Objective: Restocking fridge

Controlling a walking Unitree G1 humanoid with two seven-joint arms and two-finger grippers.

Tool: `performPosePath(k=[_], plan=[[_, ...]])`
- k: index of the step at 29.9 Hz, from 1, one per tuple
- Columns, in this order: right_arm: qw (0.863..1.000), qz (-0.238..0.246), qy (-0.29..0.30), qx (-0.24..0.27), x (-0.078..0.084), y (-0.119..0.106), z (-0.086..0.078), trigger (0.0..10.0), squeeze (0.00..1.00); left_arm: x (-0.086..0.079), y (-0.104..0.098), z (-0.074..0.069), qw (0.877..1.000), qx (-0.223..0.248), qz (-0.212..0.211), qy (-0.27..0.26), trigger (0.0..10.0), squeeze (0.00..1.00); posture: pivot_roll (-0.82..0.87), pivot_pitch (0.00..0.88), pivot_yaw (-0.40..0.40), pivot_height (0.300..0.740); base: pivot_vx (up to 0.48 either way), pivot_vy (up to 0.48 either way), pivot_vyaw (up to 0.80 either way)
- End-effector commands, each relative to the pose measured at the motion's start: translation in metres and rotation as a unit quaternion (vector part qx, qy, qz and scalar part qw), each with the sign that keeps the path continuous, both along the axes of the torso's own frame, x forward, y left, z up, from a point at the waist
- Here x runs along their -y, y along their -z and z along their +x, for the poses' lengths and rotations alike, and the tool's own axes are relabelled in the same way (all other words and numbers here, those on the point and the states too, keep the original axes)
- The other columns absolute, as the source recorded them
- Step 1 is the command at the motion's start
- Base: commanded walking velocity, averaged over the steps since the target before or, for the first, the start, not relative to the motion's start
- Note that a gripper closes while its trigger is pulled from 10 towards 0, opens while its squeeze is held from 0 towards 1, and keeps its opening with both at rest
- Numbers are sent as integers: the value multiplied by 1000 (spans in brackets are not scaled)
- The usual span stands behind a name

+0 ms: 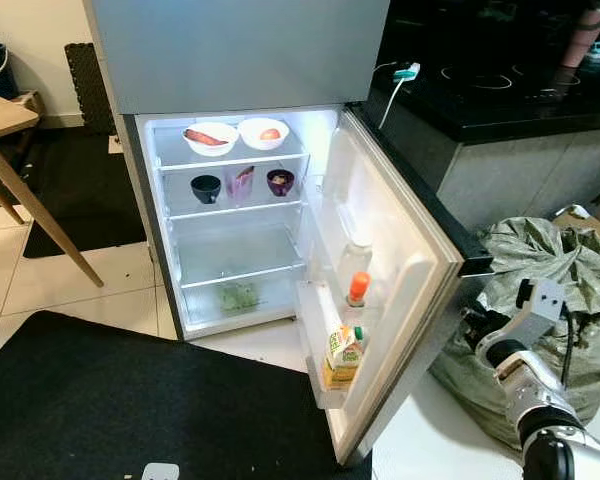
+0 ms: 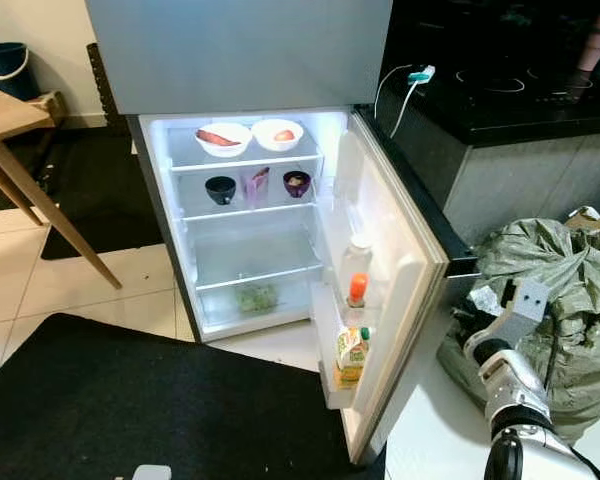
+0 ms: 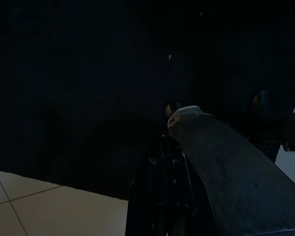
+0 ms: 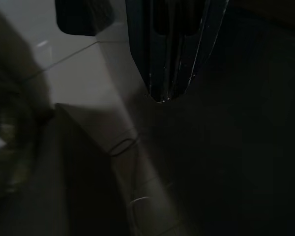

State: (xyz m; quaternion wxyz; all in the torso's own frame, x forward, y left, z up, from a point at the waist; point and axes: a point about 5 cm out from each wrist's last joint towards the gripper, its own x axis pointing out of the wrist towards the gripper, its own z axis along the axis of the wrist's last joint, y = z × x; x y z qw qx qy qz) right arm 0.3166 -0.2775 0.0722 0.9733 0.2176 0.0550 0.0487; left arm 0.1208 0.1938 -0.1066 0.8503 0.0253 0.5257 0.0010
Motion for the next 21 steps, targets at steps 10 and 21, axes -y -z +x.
performPosePath(k=[10,21], plan=[[835,206,-488,146,-122,-31,-28,10000,0,2,5,-14,1000,-29,-5,5,10000,0,-62,0,-48,740,0,0,0],[952,4,-304,-33,-102,35,-16,10000,0,1,4,-12,1000,-27,-4,7,10000,0,-65,0,-46,740,0,0,0]])
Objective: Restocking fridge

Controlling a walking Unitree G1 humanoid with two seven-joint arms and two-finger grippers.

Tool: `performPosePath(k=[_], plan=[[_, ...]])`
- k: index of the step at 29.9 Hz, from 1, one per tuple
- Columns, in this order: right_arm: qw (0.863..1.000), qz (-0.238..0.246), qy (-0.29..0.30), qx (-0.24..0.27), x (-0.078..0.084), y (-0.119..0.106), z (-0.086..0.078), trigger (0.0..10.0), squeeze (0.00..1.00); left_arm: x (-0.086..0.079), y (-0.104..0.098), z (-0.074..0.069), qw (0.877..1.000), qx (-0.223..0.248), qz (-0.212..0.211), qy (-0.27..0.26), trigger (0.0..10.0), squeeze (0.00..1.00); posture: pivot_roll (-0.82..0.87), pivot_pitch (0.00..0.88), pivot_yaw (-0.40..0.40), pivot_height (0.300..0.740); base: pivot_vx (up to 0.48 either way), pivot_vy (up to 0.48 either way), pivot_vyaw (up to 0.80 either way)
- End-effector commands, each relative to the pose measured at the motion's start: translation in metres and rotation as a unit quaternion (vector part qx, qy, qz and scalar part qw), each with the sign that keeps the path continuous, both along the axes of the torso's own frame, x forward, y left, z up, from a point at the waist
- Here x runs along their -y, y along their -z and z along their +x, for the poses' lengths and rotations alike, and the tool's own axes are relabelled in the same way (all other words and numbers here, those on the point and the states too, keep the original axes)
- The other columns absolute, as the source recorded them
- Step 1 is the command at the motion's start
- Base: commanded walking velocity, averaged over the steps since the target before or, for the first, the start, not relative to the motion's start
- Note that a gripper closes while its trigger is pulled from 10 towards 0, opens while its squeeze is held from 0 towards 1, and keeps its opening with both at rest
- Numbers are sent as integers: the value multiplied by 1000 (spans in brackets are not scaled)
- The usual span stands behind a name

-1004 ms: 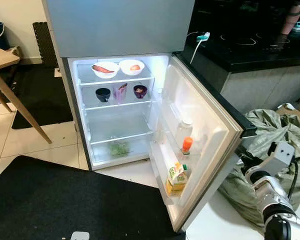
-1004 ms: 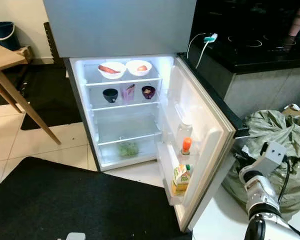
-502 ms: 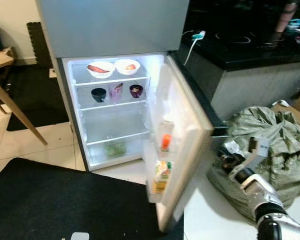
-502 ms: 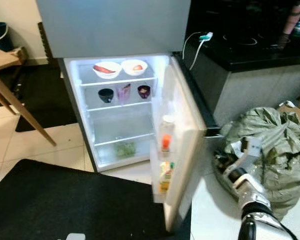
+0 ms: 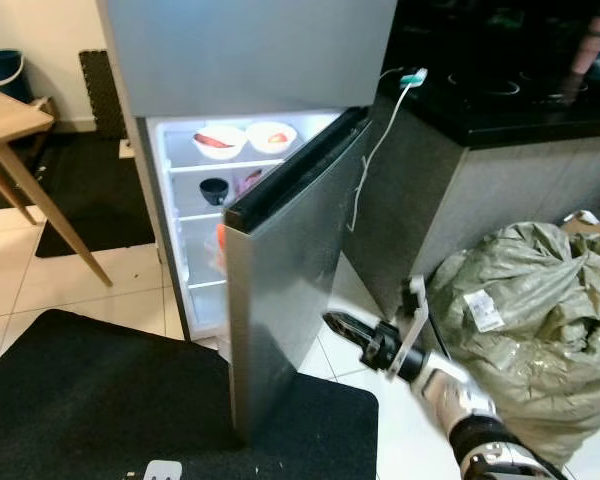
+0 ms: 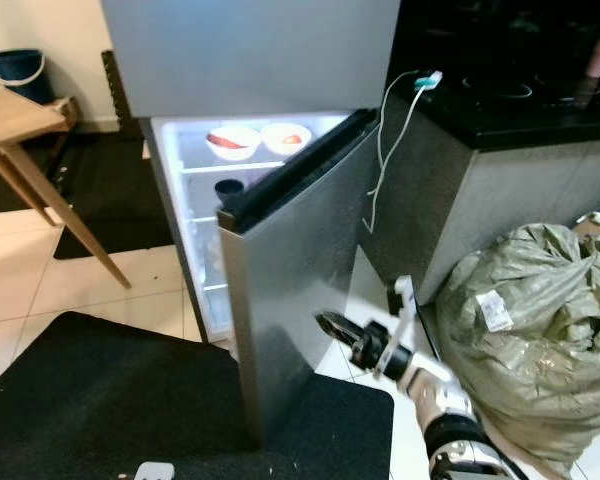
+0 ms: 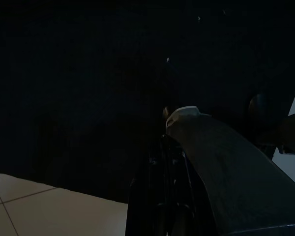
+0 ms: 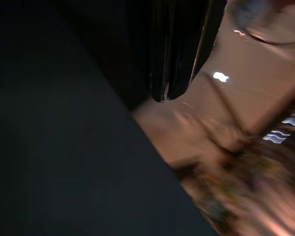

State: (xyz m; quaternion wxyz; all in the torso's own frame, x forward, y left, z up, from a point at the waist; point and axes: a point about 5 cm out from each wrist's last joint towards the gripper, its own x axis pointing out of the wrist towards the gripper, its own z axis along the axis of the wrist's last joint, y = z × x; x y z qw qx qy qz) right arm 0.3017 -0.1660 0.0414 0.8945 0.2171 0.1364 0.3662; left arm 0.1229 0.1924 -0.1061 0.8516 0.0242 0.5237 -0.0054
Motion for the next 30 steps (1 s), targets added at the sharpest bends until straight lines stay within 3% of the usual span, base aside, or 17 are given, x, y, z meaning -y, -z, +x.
performPosePath(k=[1,3,4,6,7,8,10,11,12,13,14,16,17,18,21,30], plan=[[995,-78,56,-31,16,13,-5,10000,0,0,5,-15,1000,-30,1,3,10000,0,-65,0,-46,740,0,0,0],[980,-144,108,-84,30,33,-18,10000,0,0,5,-15,1000,-31,2,4,10000,0,-69,0,-45,740,0,0,0],[980,-144,108,-84,30,33,-18,10000,0,0,5,-15,1000,-31,2,4,10000,0,-69,0,-45,740,0,0,0],[966,-181,137,-125,39,45,-27,10000,0,0,5,-15,999,-32,2,4,10000,0,-68,0,-46,740,0,0,0],[944,-238,154,-171,49,63,-45,10000,0,0,5,-15,999,-32,1,4,10000,0,-69,0,-46,740,0,0,0],[944,-238,154,-171,49,63,-45,10000,0,0,5,-15,999,-32,1,4,10000,0,-69,0,-46,740,0,0,0],[915,-301,149,-225,59,86,-73,10000,0,2,5,-16,999,-32,0,5,10000,0,-69,0,-46,740,0,0,0],[894,-358,125,-238,62,97,-90,10000,0,2,5,-16,999,-32,-1,6,10000,0,-69,0,-46,740,0,0,788],[894,-358,125,-238,62,97,-90,10000,0,2,5,-16,999,-32,-1,6,10000,0,-69,0,-46,740,0,0,788],[868,-409,103,-262,68,109,-111,10000,0,3,5,-16,999,-32,-1,6,10000,0,-69,0,-46,740,0,0,794],[851,-434,90,-283,72,118,-129,10000,0,3,5,-15,999,-32,-2,6,10000,0,-69,0,-46,740,0,0,781],[830,-455,85,-311,77,127,-152,10000,0,3,5,-15,999,-31,-2,6,10000,0,-66,0,-52,740,0,0,756],[830,-455,85,-311,77,127,-152,10000,0,3,5,-15,999,-31,-2,6,10000,0,-66,0,-52,740,0,0,731],[818,-466,86,-325,79,132,-164,10000,0,3,5,-15,999,-31,-2,6,10000,0,-70,0,-50,740,0,0,731],[812,-470,84,-335,79,135,-174,10000,0,3,5,-14,999,-31,-1,10,10000,0,-76,0,-48,740,0,0,731],[804,-481,86,-339,82,136,-180,10000,0,6,5,-13,999,-30,-1,16,10000,0,-83,0,-49,740,0,0,731]])
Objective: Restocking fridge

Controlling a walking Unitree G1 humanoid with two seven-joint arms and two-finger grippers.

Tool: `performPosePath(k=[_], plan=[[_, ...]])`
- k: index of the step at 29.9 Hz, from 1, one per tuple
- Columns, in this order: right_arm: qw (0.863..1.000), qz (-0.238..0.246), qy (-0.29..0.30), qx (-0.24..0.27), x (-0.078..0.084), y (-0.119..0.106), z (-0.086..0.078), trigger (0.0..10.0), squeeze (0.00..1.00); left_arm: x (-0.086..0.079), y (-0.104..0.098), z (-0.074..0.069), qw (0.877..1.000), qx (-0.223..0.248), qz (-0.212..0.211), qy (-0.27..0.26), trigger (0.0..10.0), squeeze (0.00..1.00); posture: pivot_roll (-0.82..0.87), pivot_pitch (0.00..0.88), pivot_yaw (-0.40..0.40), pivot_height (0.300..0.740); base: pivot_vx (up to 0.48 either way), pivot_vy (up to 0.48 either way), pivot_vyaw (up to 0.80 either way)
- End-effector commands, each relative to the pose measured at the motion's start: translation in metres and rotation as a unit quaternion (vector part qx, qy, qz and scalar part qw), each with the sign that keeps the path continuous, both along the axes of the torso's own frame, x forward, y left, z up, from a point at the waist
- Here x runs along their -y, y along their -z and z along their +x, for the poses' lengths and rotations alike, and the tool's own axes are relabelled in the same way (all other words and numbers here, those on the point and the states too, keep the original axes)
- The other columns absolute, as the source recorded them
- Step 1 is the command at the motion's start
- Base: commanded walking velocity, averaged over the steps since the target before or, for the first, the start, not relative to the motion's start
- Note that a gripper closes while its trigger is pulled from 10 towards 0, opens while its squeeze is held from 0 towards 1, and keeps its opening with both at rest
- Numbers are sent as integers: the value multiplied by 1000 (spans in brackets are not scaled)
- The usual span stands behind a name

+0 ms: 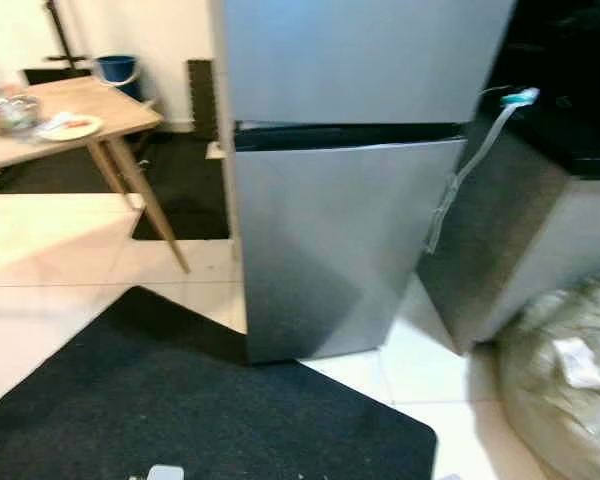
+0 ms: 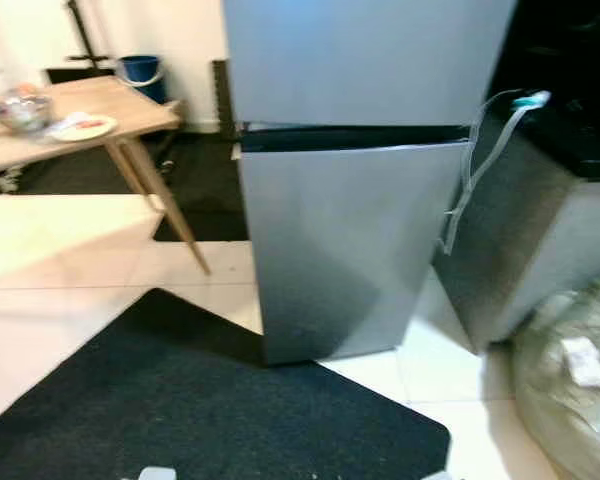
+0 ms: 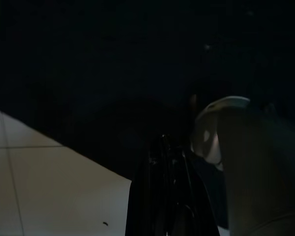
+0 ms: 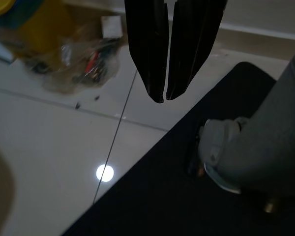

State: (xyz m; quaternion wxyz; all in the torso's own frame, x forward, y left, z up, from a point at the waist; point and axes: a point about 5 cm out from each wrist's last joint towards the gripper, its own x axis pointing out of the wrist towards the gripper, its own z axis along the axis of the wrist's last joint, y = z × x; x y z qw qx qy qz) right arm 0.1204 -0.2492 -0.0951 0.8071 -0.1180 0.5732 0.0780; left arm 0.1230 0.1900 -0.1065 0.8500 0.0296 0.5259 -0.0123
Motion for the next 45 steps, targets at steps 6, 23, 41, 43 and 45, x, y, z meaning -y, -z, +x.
performPosePath(k=[6,23,41,43,45], plan=[[1000,-9,-6,9,0,-2,6,10000,0,6,5,-12,1000,-25,-1,15,10000,0,-85,0,-46,740,0,0,731],[998,-61,-29,7,2,0,4,10000,0,4,5,-12,999,-29,1,22,10000,0,-82,0,-41,740,0,0,473],[997,-70,-24,10,3,0,2,10000,0,0,4,-13,999,-33,3,39,10000,0,-81,0,-34,740,244,0,0],[997,-70,-21,13,3,0,3,10000,0,-1,4,-13,999,-32,4,39,10000,0,-81,0,-34,740,326,0,0],[997,-70,-19,14,3,-1,3,10000,0,-1,4,-13,999,-32,4,39,10000,0,-81,0,-34,740,328,0,0]])
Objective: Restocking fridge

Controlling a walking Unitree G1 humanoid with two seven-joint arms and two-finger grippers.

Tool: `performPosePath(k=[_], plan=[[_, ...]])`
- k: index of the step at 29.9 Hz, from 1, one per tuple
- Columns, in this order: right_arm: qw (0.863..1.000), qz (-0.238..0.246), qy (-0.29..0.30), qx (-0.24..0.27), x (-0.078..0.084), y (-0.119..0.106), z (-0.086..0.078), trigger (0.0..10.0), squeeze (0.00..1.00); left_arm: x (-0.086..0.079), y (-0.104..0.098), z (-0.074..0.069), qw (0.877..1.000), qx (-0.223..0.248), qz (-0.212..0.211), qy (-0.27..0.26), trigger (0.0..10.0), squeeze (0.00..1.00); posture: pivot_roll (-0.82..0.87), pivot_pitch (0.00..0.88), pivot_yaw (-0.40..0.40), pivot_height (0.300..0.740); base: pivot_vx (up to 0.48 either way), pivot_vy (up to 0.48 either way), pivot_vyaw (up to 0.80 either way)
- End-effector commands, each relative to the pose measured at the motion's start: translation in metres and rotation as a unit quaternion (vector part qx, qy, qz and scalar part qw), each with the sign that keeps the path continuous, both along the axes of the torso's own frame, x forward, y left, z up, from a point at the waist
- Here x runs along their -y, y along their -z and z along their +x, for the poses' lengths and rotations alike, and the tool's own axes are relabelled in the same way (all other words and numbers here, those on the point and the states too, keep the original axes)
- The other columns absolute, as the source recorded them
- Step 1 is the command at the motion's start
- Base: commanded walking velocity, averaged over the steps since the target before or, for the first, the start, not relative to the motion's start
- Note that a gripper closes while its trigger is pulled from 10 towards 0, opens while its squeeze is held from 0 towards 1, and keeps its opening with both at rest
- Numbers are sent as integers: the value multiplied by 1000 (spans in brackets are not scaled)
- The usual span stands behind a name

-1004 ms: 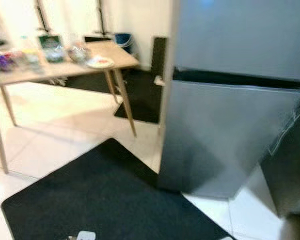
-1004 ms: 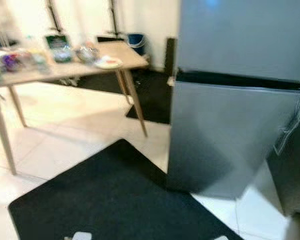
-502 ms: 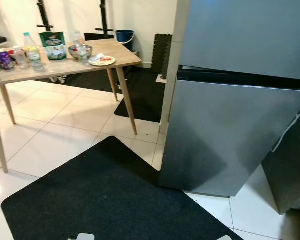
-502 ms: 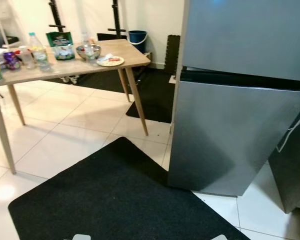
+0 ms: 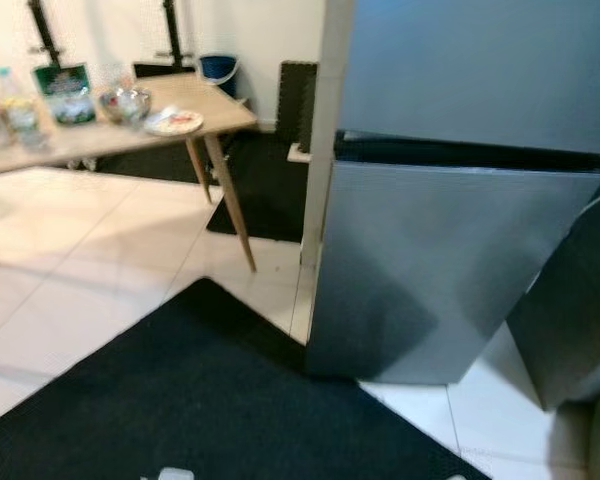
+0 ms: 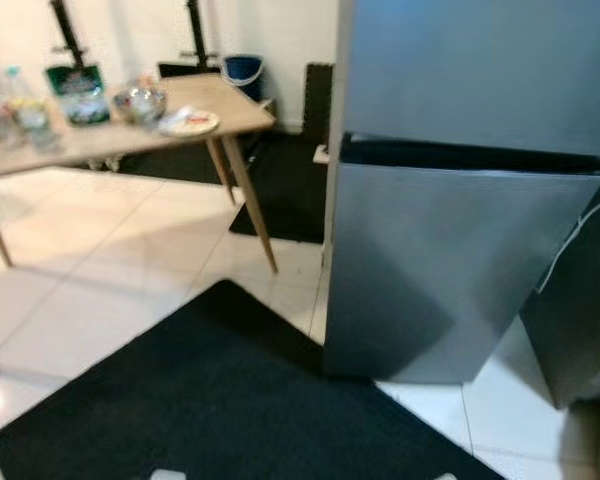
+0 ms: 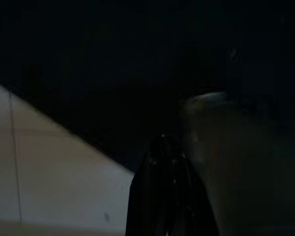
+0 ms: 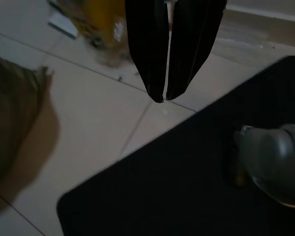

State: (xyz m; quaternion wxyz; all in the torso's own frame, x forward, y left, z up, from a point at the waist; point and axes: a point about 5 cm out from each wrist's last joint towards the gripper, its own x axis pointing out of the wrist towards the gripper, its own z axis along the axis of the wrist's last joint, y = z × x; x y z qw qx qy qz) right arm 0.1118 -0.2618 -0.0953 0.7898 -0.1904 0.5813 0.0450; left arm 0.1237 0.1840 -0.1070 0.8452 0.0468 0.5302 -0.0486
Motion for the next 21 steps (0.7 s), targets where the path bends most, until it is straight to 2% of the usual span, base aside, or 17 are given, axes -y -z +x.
performPosePath(k=[1,21], plan=[[1000,15,4,19,-9,-1,12,10000,0,-7,3,-13,1000,-24,10,0,10000,0,-81,0,-34,740,326,0,-800],[999,15,32,35,-6,-3,16,10000,0,-5,4,-14,1000,-24,7,1,10000,0,-80,0,-33,740,326,0,-784]])
